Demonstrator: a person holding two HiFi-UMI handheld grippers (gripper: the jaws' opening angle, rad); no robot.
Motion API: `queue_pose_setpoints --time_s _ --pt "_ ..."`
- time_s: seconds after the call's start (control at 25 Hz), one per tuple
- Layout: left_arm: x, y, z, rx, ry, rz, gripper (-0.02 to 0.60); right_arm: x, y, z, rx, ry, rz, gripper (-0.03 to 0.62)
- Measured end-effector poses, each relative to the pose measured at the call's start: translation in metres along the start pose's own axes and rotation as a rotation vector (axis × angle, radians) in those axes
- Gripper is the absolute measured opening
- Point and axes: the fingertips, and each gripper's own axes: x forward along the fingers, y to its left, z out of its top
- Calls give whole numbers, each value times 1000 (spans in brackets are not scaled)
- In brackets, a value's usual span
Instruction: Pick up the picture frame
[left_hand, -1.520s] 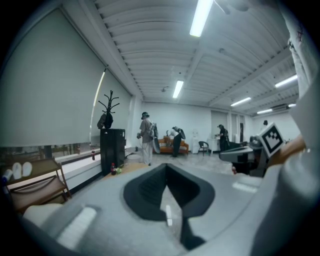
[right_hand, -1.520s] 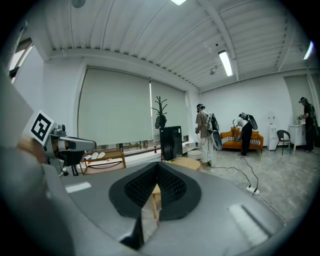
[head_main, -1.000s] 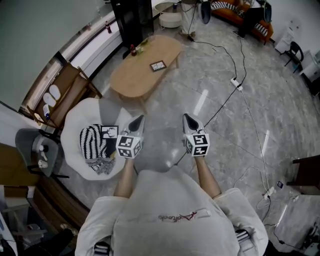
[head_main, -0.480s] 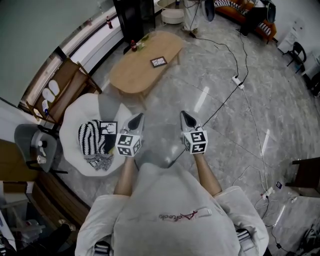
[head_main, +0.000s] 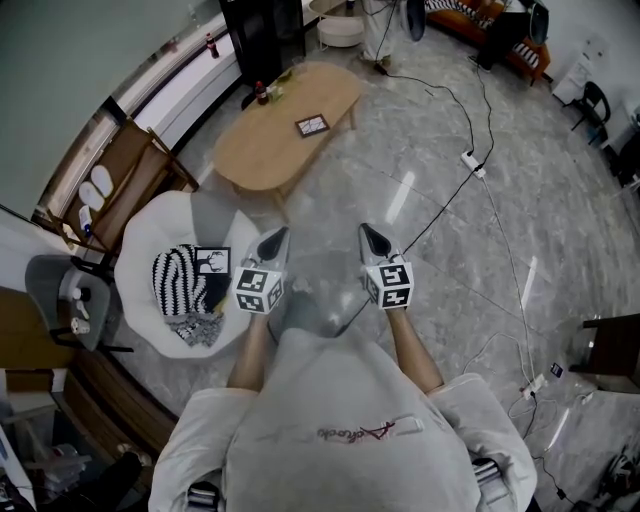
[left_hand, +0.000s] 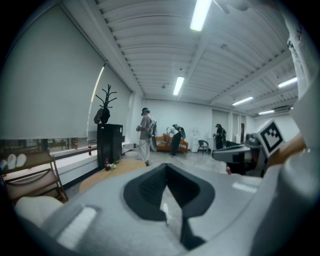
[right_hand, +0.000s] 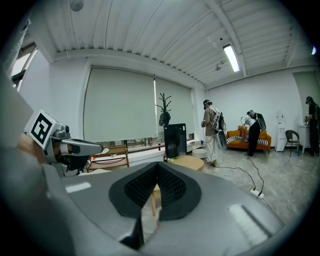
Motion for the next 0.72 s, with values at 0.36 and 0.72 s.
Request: queue_pose_setpoints --time_s 0.36,0.72 --pt "48 30 1 -12 5 -15 0 44 -21 -1 -14 23 -7 3" --pt "110 85 17 -20 13 -22 0 115 -60 18 3 34 -49 3"
